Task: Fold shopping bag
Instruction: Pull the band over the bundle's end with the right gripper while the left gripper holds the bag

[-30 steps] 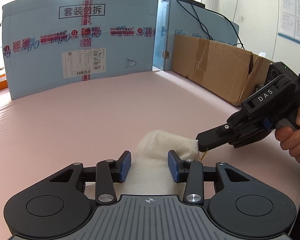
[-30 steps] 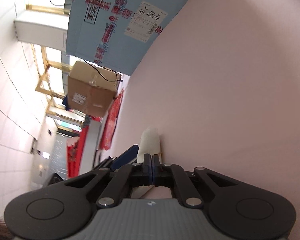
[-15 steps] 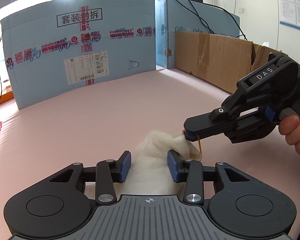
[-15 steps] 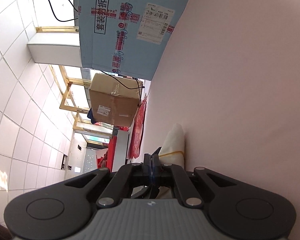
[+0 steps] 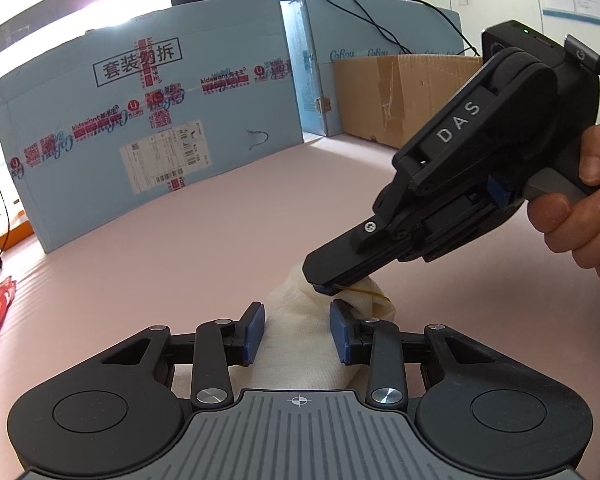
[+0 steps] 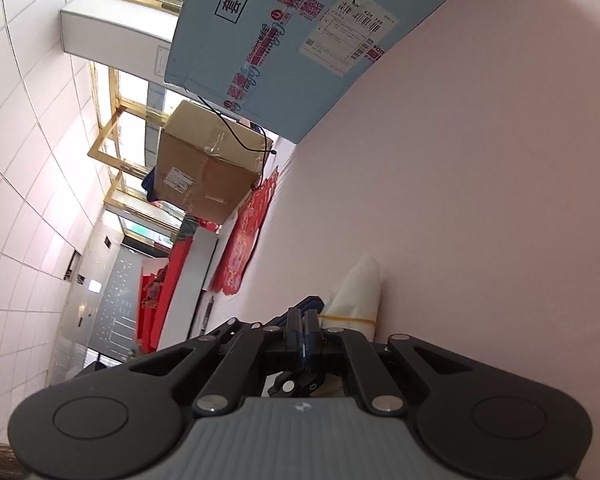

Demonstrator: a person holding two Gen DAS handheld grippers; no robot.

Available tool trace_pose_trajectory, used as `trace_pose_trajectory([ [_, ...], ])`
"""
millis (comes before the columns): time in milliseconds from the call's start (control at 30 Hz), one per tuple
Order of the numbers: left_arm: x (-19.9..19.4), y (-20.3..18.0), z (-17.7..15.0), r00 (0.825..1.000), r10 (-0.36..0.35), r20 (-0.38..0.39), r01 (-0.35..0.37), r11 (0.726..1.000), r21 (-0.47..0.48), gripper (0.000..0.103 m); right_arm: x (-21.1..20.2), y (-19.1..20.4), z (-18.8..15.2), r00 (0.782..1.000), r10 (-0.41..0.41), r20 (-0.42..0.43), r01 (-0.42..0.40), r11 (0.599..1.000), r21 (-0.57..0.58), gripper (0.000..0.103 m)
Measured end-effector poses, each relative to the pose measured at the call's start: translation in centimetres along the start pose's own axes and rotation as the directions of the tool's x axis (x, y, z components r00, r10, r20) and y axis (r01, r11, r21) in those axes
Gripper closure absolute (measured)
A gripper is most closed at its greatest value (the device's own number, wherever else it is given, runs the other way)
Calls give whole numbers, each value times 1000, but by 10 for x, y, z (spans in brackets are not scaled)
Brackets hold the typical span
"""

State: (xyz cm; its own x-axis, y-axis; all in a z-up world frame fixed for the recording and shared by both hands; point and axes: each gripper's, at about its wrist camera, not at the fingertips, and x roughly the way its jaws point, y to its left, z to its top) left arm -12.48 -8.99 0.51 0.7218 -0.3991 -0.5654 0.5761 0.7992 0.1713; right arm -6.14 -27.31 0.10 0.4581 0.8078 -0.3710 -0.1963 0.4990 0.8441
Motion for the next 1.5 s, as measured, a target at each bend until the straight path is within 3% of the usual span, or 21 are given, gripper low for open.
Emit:
trace_pose_trajectory([
  [200, 0, -2, 0, 1000, -1, 4, 1, 1000, 16, 70, 5, 12, 9, 995, -98, -22, 96, 993, -65, 102],
  [500, 1, 3, 0, 999, -37, 5, 37, 999, -11, 70, 16, 28, 20, 968, -246, -58, 233, 958, -168, 102],
  [633, 3, 8, -1, 997, -71, 5, 72, 996, -46, 70, 17, 30, 22, 955, -286, -73, 272, 949, -163, 102],
  [833, 9, 41, -4, 978, -211, 3, 206, 953, -223, 66, -3, 20, 14, 968, -240, -76, 237, 970, -49, 102],
  [1000, 16, 68, -6, 943, -332, 16, 321, 895, -310, 64, -6, 14, 14, 971, -211, -115, 210, 978, -16, 102],
  [1167, 13, 57, -5, 953, -303, 4, 295, 924, -244, 64, -3, 2, 23, 975, -156, -161, 164, 986, 38, 98],
  [1267, 12, 59, -4, 954, -300, 8, 293, 925, -243, 64, 2, 0, 30, 972, -144, -184, 154, 987, 42, 96],
  [1333, 10, 61, -4, 954, -300, 9, 293, 925, -243, 64, 3, 2, 32, 972, -143, -188, 151, 988, 29, 92],
  [1367, 10, 61, -4, 953, -302, 9, 295, 924, -244, 64, 2, 3, 31, 973, -139, -183, 146, 989, 25, 84],
  [1433, 9, 63, -4, 953, -304, 10, 297, 923, -245, 64, 0, 7, 30, 980, -102, -172, 107, 994, 20, 66],
  [1500, 8, 64, -4, 952, -306, 11, 299, 923, -243, 64, -1, 12, 29, 981, -79, -176, 80, 997, -1, 37],
])
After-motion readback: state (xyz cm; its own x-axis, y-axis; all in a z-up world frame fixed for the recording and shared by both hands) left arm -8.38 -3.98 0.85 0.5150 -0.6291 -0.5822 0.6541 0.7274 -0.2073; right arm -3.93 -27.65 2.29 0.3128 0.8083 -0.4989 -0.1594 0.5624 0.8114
